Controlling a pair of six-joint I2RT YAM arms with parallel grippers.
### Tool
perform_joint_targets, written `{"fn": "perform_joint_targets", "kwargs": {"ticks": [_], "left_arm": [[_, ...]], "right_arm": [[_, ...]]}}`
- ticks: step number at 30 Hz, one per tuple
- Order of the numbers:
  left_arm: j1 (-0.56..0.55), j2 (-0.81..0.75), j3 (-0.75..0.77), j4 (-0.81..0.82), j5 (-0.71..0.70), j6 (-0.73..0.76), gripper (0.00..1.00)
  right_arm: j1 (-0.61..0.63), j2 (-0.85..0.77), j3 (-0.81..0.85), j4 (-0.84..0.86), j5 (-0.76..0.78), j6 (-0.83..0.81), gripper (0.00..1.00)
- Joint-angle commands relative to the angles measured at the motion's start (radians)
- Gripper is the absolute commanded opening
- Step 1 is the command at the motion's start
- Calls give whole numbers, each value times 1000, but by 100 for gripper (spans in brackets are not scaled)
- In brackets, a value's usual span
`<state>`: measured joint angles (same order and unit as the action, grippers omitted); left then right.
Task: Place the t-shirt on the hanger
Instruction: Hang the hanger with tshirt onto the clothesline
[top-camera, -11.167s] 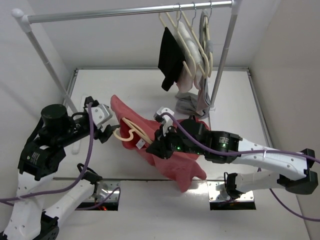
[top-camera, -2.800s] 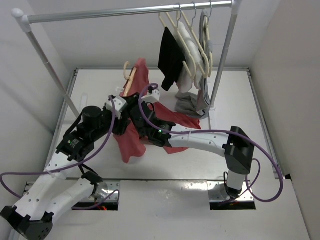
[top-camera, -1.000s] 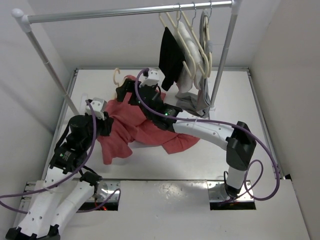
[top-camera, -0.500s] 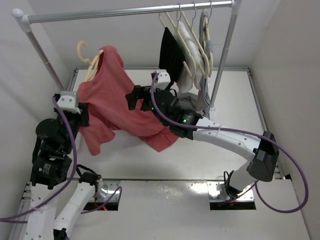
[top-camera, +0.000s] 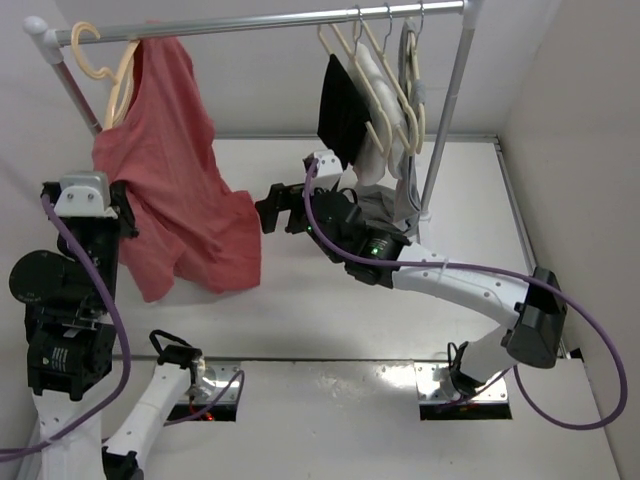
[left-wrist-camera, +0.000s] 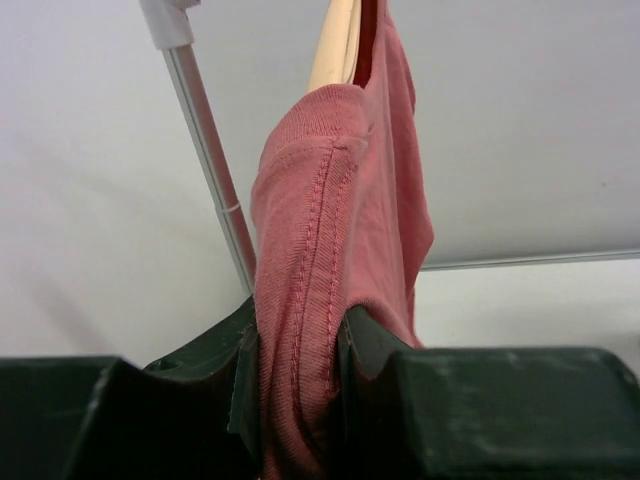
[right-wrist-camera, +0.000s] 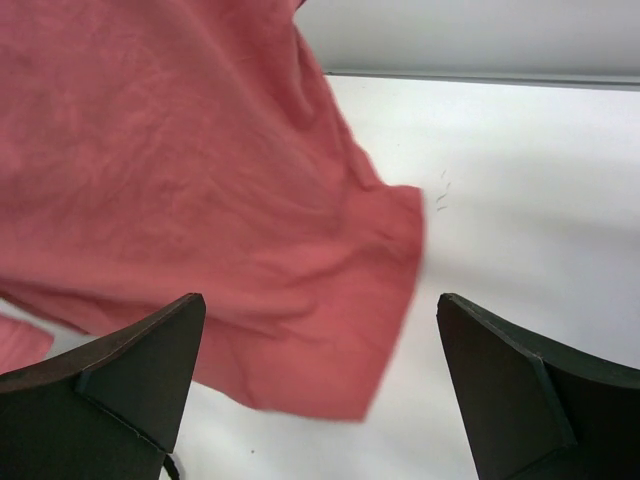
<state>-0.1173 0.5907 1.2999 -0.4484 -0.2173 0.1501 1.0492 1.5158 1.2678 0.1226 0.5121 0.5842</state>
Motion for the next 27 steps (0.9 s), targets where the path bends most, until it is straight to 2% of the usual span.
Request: {"fn": "perform_joint_targets", "kwargs": {"ticks": [1, 9, 17, 27], "left_arm": [[11, 72, 71, 139, -31, 32, 0], [11, 211, 166, 129, -31, 34, 0], [11, 296, 167, 120, -76, 2, 0], [30, 284, 101, 76, -76, -70, 0]], "right_arm": [[11, -55, -16, 63, -17, -12, 99], [20, -115, -56, 83, -6, -41, 99], [20, -147, -76, 74, -15, -50, 99], [20, -198, -107, 65, -4, -50, 99]]}}
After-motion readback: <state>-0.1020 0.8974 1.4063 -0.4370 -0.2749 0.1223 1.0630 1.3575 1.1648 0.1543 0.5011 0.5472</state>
